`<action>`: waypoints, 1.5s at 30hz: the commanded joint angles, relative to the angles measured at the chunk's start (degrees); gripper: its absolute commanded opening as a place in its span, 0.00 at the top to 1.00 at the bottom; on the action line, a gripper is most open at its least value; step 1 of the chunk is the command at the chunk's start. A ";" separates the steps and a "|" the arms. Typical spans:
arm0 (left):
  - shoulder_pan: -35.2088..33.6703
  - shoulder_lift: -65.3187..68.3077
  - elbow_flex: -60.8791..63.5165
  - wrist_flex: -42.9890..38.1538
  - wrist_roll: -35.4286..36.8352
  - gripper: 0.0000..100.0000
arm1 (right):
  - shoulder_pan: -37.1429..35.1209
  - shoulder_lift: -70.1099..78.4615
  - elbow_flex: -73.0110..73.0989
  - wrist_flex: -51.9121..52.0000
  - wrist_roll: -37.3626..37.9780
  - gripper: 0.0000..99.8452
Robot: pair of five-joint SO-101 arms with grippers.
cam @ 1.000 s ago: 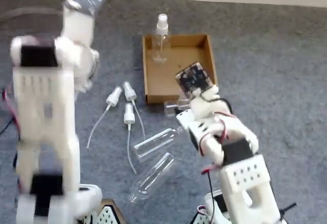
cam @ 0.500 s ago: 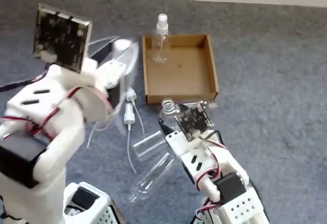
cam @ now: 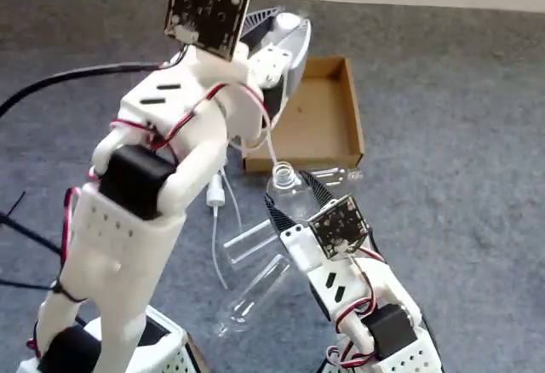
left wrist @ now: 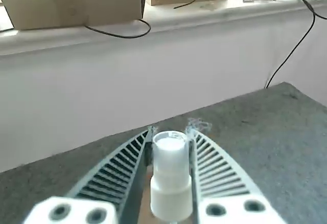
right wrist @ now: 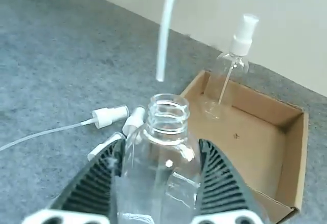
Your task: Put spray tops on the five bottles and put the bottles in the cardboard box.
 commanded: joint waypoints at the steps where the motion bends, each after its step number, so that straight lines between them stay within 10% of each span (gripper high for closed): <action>1: 1.27 1.80 -0.66 -2.64 0.44 1.00 | -0.40 -0.75 -0.48 0.13 -0.62 1.00; 24: 3.91 1.98 4.09 14.59 0.79 1.00 | 0.04 -0.84 -0.92 0.04 -4.92 1.00; 45: 3.82 -26.59 49.27 -3.60 0.44 0.87 | 1.36 -0.84 -1.10 -0.22 -5.19 1.00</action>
